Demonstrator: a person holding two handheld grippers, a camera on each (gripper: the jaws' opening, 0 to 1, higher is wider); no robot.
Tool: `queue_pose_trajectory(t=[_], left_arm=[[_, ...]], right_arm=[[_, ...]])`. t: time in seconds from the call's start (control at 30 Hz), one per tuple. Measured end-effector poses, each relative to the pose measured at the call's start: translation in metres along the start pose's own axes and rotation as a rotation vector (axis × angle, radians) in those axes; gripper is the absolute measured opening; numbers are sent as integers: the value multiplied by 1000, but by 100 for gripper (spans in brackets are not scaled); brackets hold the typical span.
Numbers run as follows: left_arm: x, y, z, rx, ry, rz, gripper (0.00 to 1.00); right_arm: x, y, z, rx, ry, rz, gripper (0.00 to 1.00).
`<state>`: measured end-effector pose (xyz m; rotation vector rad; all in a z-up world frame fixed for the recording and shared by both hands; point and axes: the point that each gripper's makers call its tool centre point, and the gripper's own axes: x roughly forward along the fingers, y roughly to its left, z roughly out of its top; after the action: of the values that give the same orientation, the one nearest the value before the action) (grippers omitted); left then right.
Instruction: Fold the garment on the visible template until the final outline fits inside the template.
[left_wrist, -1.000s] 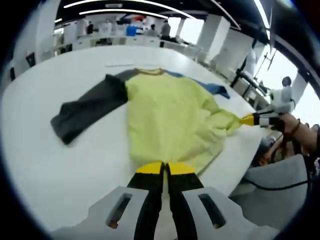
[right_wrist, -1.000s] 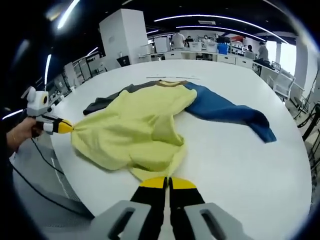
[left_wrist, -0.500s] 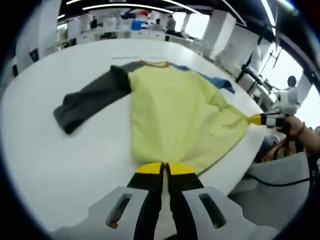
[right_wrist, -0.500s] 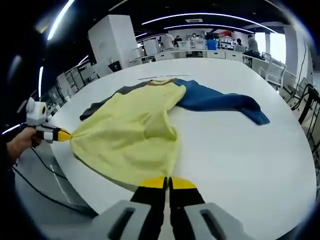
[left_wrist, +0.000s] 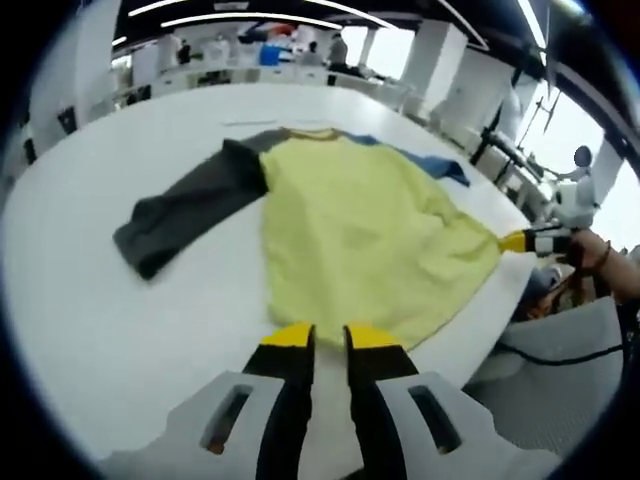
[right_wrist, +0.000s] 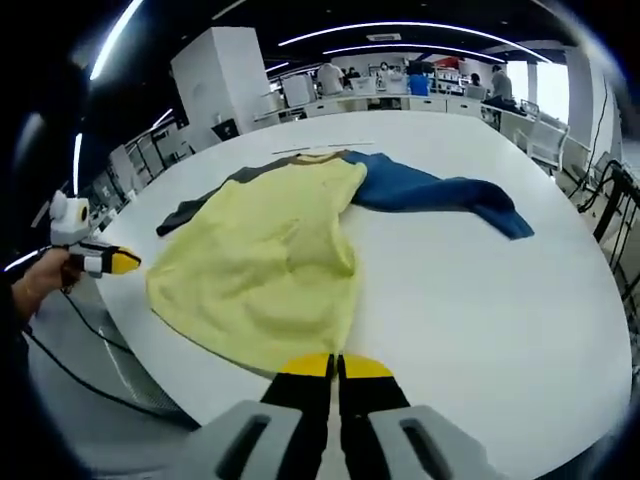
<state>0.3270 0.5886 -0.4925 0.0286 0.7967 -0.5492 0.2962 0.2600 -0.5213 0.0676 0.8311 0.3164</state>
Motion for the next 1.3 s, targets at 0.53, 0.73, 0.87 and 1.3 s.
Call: queue_pose_trajectory(t=[0.53, 0.73, 0.87, 1.3], left_arm=[[17, 29, -13, 288, 15, -122, 28], [26, 31, -19, 334, 27, -140, 29], [34, 30, -18, 360, 25, -143, 29], [48, 4, 18, 304, -58, -199, 29]], right_arm=[[1, -3, -3, 21, 14, -7, 0], [4, -4, -4, 27, 24, -13, 0], [3, -1, -6, 34, 31, -16, 0], [9, -10, -7, 54, 38, -18, 0]])
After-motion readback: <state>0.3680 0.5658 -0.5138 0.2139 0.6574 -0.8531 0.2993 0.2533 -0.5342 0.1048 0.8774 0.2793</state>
